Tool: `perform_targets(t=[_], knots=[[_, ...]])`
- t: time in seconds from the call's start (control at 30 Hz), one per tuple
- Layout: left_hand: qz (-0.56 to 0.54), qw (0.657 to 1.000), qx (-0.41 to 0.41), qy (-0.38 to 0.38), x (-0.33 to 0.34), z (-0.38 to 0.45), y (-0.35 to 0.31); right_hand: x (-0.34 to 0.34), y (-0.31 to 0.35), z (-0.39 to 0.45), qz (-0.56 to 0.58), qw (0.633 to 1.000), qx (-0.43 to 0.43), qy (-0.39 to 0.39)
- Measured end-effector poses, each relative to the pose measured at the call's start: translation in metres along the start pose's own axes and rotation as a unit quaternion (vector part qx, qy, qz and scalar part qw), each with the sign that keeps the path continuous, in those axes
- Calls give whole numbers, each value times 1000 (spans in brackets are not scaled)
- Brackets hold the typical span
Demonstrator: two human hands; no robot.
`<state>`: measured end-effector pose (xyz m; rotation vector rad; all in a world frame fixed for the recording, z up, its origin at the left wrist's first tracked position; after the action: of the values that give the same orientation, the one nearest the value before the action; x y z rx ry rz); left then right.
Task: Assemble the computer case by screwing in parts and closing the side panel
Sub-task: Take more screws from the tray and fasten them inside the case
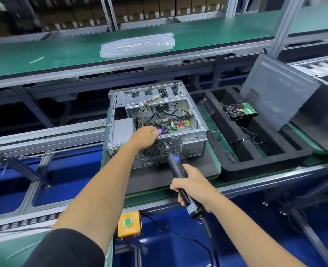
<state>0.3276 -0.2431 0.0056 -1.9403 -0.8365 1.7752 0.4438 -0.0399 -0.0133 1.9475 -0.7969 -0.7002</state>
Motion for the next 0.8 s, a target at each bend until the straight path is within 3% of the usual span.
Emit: perform_targets(t=[0.8], knots=[[-60, 998, 29, 20, 1, -4, -2, 11, 0, 3, -34, 999, 12, -31]])
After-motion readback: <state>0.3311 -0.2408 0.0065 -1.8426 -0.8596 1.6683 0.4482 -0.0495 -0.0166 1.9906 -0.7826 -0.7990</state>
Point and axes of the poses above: each hand's wrist, its own z-axis towards the middle knuckle, its own x-axis out of the palm, y = z × x, the point moved 5 cm from there along z, towards the middle knuckle, and after that the axes turned 12 degrees about -z, right-handed, at the moved point
